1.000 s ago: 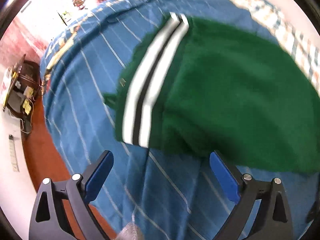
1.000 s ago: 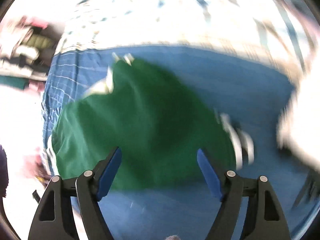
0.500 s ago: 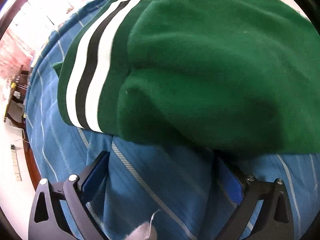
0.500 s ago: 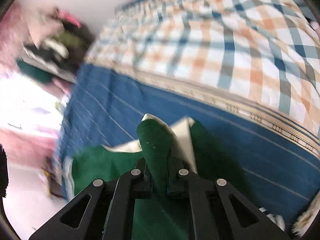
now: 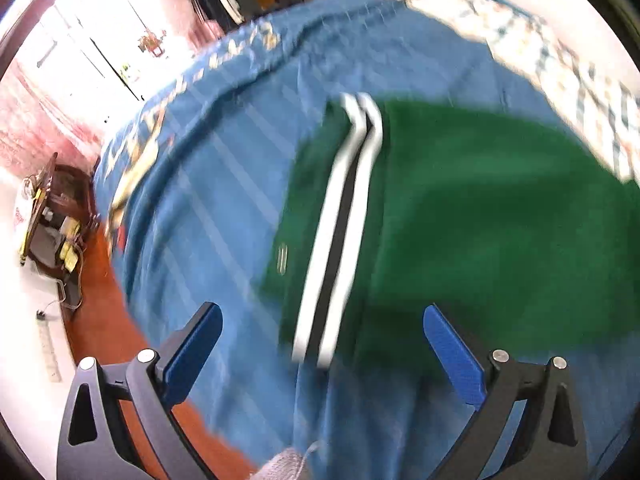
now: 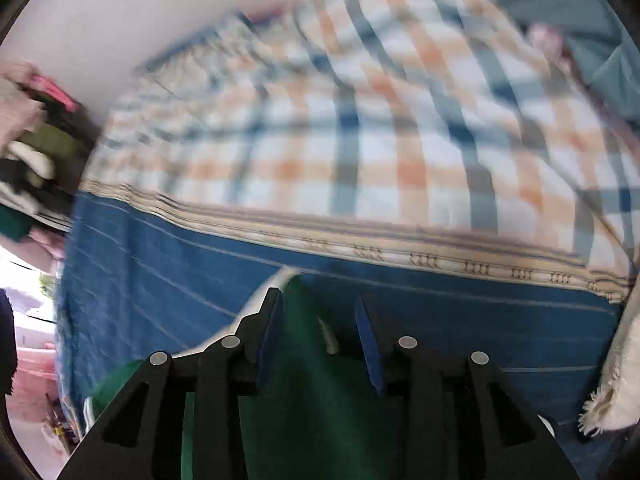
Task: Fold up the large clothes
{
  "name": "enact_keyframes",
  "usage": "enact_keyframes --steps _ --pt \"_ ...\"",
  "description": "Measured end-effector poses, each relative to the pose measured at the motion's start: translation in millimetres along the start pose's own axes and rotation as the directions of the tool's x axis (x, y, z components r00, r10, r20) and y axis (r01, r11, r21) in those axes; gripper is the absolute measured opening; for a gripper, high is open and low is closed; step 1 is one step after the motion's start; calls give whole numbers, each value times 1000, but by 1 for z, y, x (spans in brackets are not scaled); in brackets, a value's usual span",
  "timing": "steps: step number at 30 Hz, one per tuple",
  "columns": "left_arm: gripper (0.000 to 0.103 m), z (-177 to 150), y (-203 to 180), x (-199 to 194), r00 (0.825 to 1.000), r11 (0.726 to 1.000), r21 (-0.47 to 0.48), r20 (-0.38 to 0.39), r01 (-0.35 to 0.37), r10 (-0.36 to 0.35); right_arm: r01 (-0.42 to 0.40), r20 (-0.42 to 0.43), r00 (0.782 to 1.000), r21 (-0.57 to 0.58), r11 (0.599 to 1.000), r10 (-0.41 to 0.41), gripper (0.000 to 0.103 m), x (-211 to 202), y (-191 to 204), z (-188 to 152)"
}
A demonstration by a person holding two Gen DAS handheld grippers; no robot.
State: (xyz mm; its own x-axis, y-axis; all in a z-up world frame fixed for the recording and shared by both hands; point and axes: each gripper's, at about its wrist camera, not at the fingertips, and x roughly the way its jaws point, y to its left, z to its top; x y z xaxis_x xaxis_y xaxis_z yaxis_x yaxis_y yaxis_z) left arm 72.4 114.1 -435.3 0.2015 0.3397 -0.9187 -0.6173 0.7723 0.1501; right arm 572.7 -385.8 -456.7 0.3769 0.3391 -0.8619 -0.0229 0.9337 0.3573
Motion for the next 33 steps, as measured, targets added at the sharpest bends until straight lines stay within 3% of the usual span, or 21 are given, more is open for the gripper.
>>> enact_keyframes --steps 1,2,4,5,8,10,13,16,18,20,23,25,26,31,33 --pt "103 16 -2 8 1000 1000 -21 19 -1 2 -49 -15 999 -14 999 49 40 -3 8 -2" --pt "103 28 -1 16 999 999 -32 34 11 -10 -107 -95 990 -33 994 103 38 8 19 -7" --pt "103 57 -16 37 998 1000 -12 62 19 -18 -164 -215 964 -31 986 154 25 39 30 -16" --pt "103 68 -25 47 997 1000 -2 80 10 -9 -167 -265 952 -37 985 151 20 61 35 -20" --pt "103 90 -41 80 999 1000 -6 46 22 -22 -103 -331 939 -28 994 88 19 135 36 -28" --pt "103 100 -47 93 1000 1000 -5 10 22 -22 -127 -307 942 39 991 133 18 156 30 -28" --pt "103 108 -32 86 999 998 -54 11 37 -37 -114 -334 931 115 987 146 22 150 29 -19" --pt "103 109 7 69 997 981 -185 40 66 -59 -139 -310 934 150 979 180 33 117 21 -25" --pt "103 103 23 74 991 961 -245 4 130 -133 -164 -284 936 175 971 209 38 88 12 -35" --pt "103 100 23 87 980 953 -245 -50 176 -194 -176 -266 937 194 965 224 38 63 2 -51" --pt "100 100 0 108 980 979 -116 -90 165 -176 -149 -254 949 167 975 189 38 38 -3 -76" --pt "41 104 -15 127 982 988 -18 -106 155 -156 -136 -252 952 149 979 171 38 29 -4 -90" --pt "7 106 -17 132 973 979 -14 -114 202 -202 -129 -252 954 143 981 162 38 24 -3 -100" --pt "2 120 -4 110 983 983 -10 -16 185 -185 -139 -240 956 128 982 167 38 0 3 -126" --pt "3 126 9 115 979 979 -40 -30 198 -199 -126 -236 959 130 984 154 38 -9 2 -131"
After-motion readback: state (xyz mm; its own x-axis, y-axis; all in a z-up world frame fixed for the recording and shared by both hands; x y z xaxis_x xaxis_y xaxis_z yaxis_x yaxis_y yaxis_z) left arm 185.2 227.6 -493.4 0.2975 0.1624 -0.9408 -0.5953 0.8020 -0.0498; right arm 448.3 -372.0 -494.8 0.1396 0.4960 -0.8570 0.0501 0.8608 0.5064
